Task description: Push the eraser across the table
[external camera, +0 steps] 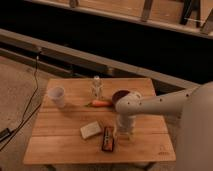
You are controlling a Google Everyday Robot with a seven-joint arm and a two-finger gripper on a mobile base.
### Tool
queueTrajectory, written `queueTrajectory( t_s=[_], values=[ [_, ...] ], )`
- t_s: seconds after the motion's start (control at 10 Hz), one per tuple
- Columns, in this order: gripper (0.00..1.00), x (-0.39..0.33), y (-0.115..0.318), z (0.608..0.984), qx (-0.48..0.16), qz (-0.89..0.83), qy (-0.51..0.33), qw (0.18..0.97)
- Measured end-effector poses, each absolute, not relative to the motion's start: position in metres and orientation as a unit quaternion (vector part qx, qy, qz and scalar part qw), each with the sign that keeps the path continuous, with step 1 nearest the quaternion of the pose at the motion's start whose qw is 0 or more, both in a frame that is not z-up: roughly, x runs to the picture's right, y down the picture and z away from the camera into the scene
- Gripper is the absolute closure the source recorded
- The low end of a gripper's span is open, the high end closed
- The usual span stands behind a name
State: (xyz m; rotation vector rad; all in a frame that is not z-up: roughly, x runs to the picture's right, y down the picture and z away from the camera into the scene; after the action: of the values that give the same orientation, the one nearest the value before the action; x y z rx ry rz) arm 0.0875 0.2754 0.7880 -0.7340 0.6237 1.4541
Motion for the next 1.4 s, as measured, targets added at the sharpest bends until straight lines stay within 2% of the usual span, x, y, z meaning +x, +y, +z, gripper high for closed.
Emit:
queueTrajectory(
  t_s=[1.4],
  values=[
    [0.35, -0.012, 0.321, 0.759, -0.383, 0.555, 0.255, 0.693]
  ],
)
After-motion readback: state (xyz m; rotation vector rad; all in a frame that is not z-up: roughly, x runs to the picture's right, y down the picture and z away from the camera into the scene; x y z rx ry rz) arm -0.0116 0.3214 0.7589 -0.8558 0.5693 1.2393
